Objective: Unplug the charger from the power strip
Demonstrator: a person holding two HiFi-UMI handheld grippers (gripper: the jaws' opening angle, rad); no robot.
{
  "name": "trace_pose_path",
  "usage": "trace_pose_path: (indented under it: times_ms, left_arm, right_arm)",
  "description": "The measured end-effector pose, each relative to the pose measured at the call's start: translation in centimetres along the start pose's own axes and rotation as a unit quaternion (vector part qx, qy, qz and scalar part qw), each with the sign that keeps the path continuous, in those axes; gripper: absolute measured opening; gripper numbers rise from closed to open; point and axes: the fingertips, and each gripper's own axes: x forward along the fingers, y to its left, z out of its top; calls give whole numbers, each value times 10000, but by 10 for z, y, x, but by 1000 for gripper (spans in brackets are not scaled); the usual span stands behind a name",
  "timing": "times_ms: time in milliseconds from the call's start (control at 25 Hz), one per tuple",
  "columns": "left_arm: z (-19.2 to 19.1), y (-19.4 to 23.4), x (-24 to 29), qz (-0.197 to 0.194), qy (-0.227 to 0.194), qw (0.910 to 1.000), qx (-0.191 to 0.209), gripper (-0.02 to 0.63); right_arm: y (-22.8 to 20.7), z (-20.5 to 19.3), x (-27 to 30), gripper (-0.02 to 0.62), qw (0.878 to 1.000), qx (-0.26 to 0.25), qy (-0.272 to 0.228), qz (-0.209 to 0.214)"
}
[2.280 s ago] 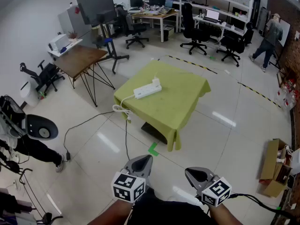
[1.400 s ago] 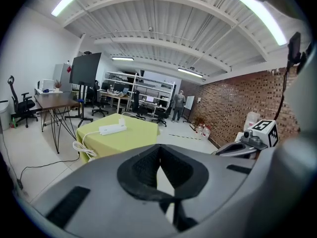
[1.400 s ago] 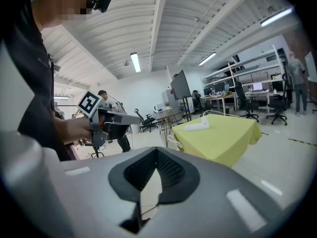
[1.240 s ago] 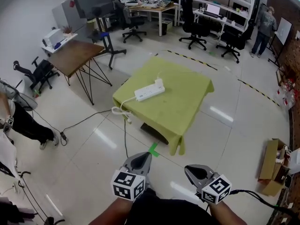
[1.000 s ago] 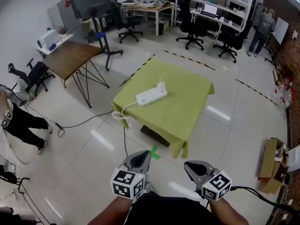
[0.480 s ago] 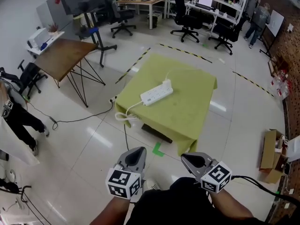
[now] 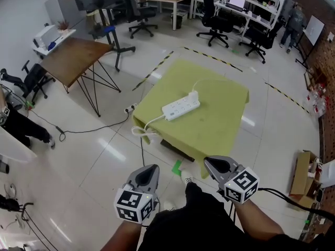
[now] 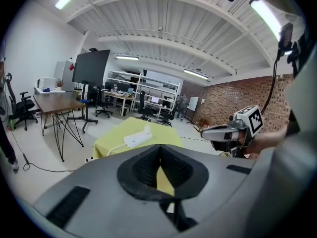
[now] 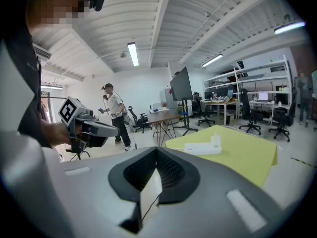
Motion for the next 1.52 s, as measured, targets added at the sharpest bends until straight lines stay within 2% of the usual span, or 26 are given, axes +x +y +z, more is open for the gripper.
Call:
trace_pose_path:
  times_ms: [240,400,800,960,1120,1320,1520]
  left_arm:
    - [21,30,21,340,-72,9994,-28,6]
    - [26,40,52,420,-9,9991,-3,6]
    - [45,39,127,402,427,9983,-3,6]
    - [45,44,150,503,586,9968,-191,6]
    - [44,50,168,675,771,9946,-159,8]
    - [31,60,182,777,994,9919,-138,6]
    - [23,69,189,874,1145,9891,-299,6]
  right_arm:
    - [-56,14,35,3,9999,-33,4,-144]
    - [-102,7,67,23,9995,39,186,-248]
    - [-203,-14,136,133,9969,153,624,-459]
    - [-243,-22,167,187,9952,173,752,-605]
    - [-283,-23,198,259,9929,263,822,-816]
    - [-316,-28,241,297,9909,220,991,-888]
    - [-326,-36,271,311,9899,196,1148,-813]
